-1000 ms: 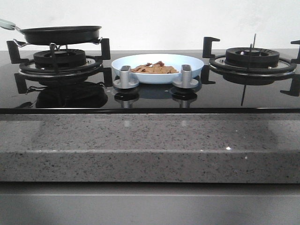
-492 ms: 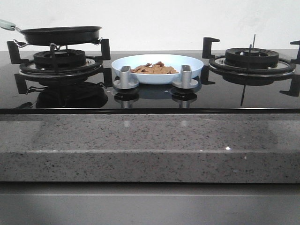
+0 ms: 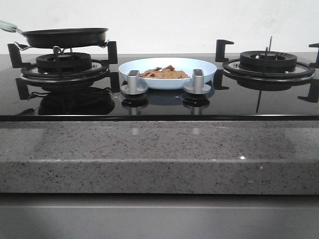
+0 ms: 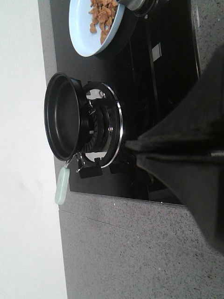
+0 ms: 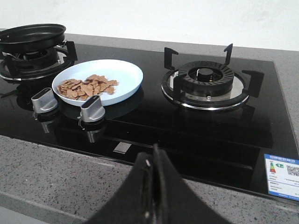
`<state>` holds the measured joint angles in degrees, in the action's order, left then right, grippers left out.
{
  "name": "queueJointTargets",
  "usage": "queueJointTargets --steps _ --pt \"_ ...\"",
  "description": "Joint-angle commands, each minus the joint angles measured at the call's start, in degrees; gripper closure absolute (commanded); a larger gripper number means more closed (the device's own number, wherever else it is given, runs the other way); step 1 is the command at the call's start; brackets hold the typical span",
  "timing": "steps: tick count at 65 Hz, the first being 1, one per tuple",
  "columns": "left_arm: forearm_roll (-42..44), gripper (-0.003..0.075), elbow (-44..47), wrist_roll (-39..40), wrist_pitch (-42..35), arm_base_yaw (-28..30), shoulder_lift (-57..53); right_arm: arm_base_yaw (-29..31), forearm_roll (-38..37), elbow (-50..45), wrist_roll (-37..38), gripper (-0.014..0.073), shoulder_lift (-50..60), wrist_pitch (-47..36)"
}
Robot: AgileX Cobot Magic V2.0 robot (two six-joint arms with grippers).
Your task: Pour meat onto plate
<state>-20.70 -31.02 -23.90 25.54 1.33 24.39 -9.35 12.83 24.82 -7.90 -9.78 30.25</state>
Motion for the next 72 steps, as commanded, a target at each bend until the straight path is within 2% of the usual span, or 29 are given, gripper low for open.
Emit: queueJointTargets --steps 1,25,35,38,44,48,65,72 --pt "-1.23 0.0741 -1.6 0.52 -4.34 -0.4 0.48 0.19 -0.23 1.33 -0.49 0.0654 -0.55 -5.1" --pt "-1.47 0.0741 -1.32 0.52 -4.63 -0.4 0.48 0.19 -0.23 1.33 -0.49 0.0654 -0.55 -5.1" --pt "1.84 0.0741 1.34 0.8 -6.06 -0.4 -2.7 0.19 -0.23 1.33 -0.49 0.0654 -0.55 -4.99" --pt "4.99 0.0741 2.62 3.16 -6.06 -0.4 -4.87 0.19 -0.23 1.33 -0.49 0.0654 -0.55 -4.99" --pt "13.36 0.0741 5.47 13.83 -6.06 -0.4 -9.77 0.19 -0.23 1.33 -0.49 0.0654 -0.55 -4.99" --pt "17.35 0.0741 7.71 18.31 -6.06 -0.4 -13.06 0.19 -0.23 1.33 -0.49 0.0654 -0.55 -4.99" --pt "17.55 0.0741 19.77 19.3 -9.16 -0.4 -25.8 0.19 -0.23 1.33 -0.49 0.0654 -0.55 -4.99" --pt "16.61 0.0741 23.91 19.3 -12.17 -0.85 -25.42 0.19 -0.23 1.33 -0.49 0.0654 -0.48 -4.9"
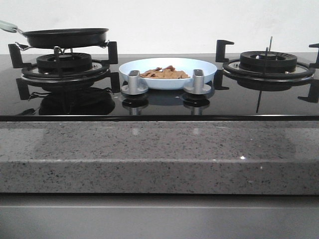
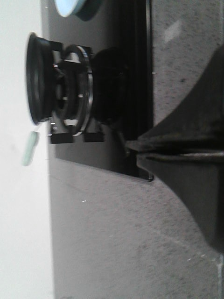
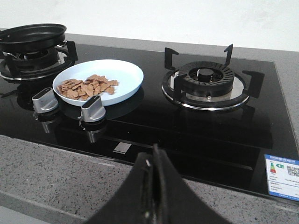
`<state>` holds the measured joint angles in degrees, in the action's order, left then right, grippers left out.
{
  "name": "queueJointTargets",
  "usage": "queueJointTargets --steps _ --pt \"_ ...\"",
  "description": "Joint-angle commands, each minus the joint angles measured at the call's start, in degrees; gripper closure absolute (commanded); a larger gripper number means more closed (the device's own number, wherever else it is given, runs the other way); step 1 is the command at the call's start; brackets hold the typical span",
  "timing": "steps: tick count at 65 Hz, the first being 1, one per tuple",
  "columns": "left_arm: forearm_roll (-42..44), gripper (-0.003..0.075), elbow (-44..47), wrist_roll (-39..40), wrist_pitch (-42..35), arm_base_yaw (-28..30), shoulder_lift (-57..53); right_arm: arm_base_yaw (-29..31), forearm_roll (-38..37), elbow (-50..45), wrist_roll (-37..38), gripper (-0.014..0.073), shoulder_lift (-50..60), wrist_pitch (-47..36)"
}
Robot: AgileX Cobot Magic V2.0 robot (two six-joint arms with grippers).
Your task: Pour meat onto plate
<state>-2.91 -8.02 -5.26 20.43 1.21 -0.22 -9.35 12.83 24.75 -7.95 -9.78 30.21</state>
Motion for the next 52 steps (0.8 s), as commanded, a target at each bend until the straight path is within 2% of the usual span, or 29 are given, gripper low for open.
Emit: queueJointTargets --steps 1,17,52 --pt "-1.18 0.0741 1.42 0.65 -7.47 -1.0 -0.81 0.19 -0.23 1.39 -0.44 0.0654 -0.48 -4.86" --pt "-3.34 0.0741 8.57 0.78 -16.74 -3.73 -1.01 0.19 -0.23 1.39 -0.44 0.0654 -0.48 -4.86" --pt "-3.32 0.0741 8.58 0.78 -15.73 -2.23 -0.88 0.19 -0.23 1.39 -0.44 0.0654 -0.48 -4.86"
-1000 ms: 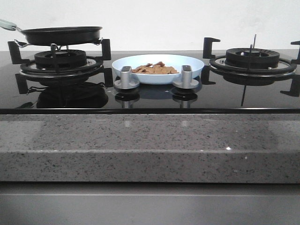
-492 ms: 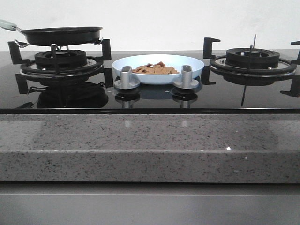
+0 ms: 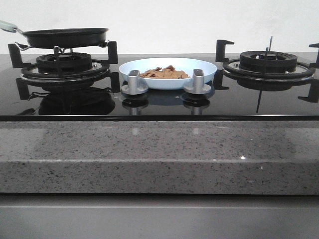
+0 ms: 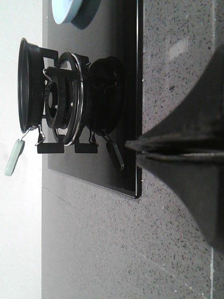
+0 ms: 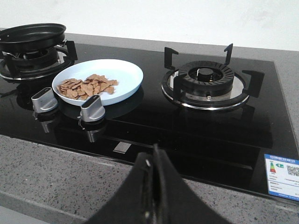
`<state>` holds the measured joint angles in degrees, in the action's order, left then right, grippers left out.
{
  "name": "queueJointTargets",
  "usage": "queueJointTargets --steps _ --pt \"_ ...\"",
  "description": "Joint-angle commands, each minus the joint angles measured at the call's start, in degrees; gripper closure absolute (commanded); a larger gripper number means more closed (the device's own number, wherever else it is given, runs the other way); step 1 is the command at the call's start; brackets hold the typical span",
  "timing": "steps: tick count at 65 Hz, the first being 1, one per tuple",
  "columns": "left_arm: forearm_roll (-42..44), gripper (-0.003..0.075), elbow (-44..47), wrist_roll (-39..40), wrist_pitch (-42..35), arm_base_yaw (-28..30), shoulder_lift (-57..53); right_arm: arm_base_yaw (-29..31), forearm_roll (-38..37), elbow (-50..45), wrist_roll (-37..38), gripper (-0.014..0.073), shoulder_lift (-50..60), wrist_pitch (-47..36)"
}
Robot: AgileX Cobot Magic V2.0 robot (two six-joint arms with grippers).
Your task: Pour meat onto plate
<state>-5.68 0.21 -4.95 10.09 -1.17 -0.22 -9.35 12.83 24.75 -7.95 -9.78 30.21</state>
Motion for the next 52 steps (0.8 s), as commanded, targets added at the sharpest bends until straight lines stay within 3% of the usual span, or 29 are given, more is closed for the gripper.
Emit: queueJointTargets --steps 1,33,52 --pt "-0.56 0.0741 0.36 0.47 -5.4 0.15 -0.88 0.19 -0.23 1.39 -0.44 0.0654 -0.48 -4.86" --pt "-0.56 0.0741 0.36 0.47 -5.4 0.15 -0.88 0.19 -0.17 0.65 -0.44 0.0654 -0.48 -5.2" --pt "-0.56 0.0741 0.36 0.47 -5.4 0.15 -0.88 7.19 -3.48 -10.77 0.68 0.0654 3.32 -17.84"
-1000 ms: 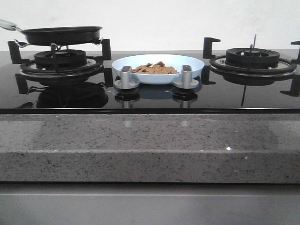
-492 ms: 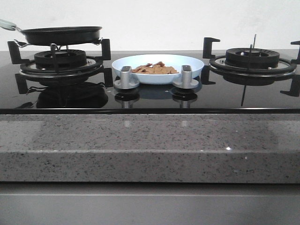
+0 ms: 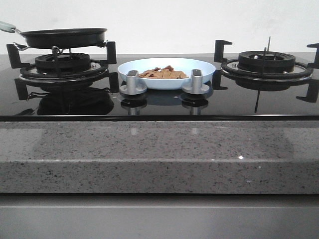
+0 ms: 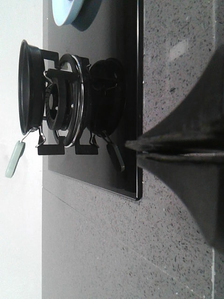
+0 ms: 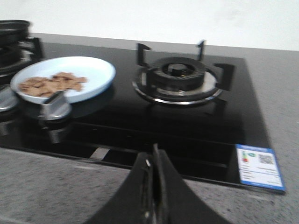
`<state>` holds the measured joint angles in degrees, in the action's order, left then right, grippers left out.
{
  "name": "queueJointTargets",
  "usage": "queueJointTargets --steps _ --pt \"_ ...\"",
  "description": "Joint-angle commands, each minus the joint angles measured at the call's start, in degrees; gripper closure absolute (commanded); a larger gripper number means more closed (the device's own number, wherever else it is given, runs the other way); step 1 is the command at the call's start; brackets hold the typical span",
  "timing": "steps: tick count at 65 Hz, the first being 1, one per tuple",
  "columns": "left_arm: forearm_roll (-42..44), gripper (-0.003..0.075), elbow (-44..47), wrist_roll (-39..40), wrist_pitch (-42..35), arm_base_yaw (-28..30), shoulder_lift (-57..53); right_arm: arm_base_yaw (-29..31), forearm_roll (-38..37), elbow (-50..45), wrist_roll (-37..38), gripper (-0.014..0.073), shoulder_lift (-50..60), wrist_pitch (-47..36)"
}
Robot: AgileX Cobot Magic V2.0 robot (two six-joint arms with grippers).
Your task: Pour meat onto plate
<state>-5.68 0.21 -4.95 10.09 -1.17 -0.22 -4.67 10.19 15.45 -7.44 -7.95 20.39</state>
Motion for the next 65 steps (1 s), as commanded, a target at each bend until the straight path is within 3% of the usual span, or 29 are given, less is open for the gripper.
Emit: queueJointTargets --steps 1,12,25,65 --pt "-0.56 0.0741 0.36 0.47 -5.4 0.15 -0.88 3.08 -0.84 -2.2 0.17 0.0654 2.09 -8.38" --pt "-0.56 0.0741 0.36 0.47 -5.4 0.15 -0.88 4.1 -0.84 -10.67 1.14 0.0654 9.23 -11.81" --pt "-0.56 0.0741 0.36 0.47 -5.4 0.15 -0.88 4.1 -0.86 -16.99 5.0 0.0654 9.52 -17.39" --pt "-0.56 0.0741 0.36 0.47 -5.4 0.15 -0.88 4.1 -1.94 -16.69 5.11 0.0654 9.52 -16.27"
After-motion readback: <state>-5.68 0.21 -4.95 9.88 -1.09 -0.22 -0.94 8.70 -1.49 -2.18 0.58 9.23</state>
